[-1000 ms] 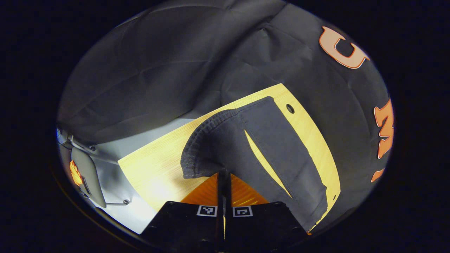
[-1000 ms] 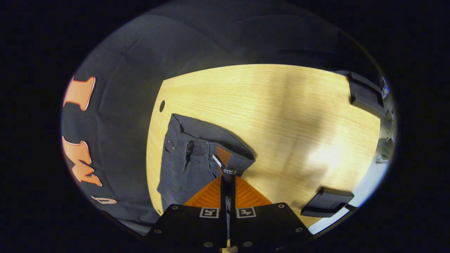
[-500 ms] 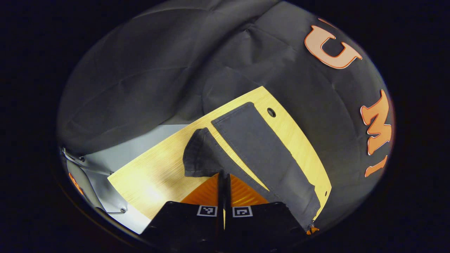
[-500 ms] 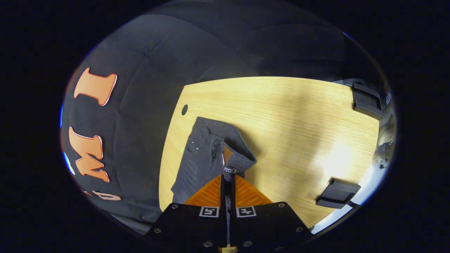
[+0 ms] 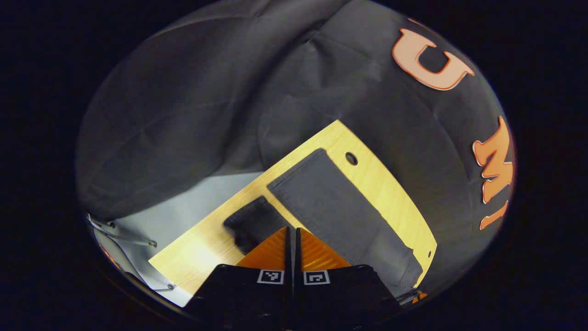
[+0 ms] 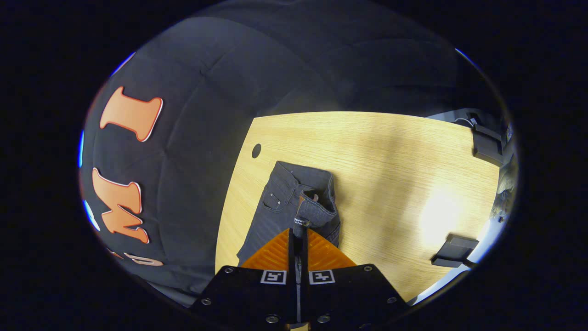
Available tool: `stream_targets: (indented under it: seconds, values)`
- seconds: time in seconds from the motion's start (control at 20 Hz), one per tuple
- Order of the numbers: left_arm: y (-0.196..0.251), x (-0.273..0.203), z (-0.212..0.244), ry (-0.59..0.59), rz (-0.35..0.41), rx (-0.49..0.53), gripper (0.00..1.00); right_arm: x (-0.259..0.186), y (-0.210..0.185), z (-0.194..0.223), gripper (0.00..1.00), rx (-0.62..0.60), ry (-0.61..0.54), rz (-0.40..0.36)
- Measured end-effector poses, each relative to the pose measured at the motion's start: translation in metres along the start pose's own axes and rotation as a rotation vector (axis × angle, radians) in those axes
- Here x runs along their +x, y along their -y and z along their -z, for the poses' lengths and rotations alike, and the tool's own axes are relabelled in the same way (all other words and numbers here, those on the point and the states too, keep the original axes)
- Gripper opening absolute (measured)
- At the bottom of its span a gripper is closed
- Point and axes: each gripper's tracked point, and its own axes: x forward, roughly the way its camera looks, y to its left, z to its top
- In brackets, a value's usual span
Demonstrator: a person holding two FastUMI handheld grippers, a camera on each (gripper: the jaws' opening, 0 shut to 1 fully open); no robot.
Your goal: Grasp the waist and the cuffs of the jeans and fold them to make the two legs overlap; first hold the waist and fold one-third of the jeans toward the cuffs, then hold the cuffs and fold the remaining one-third in the same direction to finish folding.
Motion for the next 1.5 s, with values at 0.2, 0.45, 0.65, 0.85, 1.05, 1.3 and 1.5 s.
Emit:
stream_targets:
  seconds: [0.2, 0.45, 0.65, 0.85, 1.05, 1.3, 1.5]
  values:
    - [-0.049, 0.011, 0.053, -0.189, -0.155, -0.068, 0.04, -0.002, 0.006, 0.001, 0.04, 0.000, 0.009, 0.031]
    - [-0.101, -0.002, 0.089, -0.258, -0.321, -0.192, 0.85, -0.002, 0.008, 0.000, 0.04, -0.002, 0.012, 0.042]
    - [-0.117, 0.012, 0.118, -0.317, -0.369, -0.297, 0.82, 0.000, 0.008, -0.001, 0.04, 0.006, 0.004, 0.043]
    - [-0.127, 0.019, 0.120, -0.275, -0.460, -0.141, 0.76, 0.002, 0.013, 0.000, 0.04, 0.002, 0.000, 0.048]
    - [-0.113, 0.022, 0.104, -0.192, -0.378, -0.082, 0.02, 0.005, 0.022, 0.002, 0.04, 0.028, -0.013, 0.048]
    - [-0.080, -0.001, 0.069, -0.059, -0.113, -0.168, 0.01, 0.000, 0.009, -0.010, 0.04, 0.044, 0.000, -0.008]
    - [-0.049, -0.007, 0.029, -0.002, -0.019, -0.140, 0.01, 0.001, -0.006, -0.014, 0.04, 0.057, 0.001, -0.030]
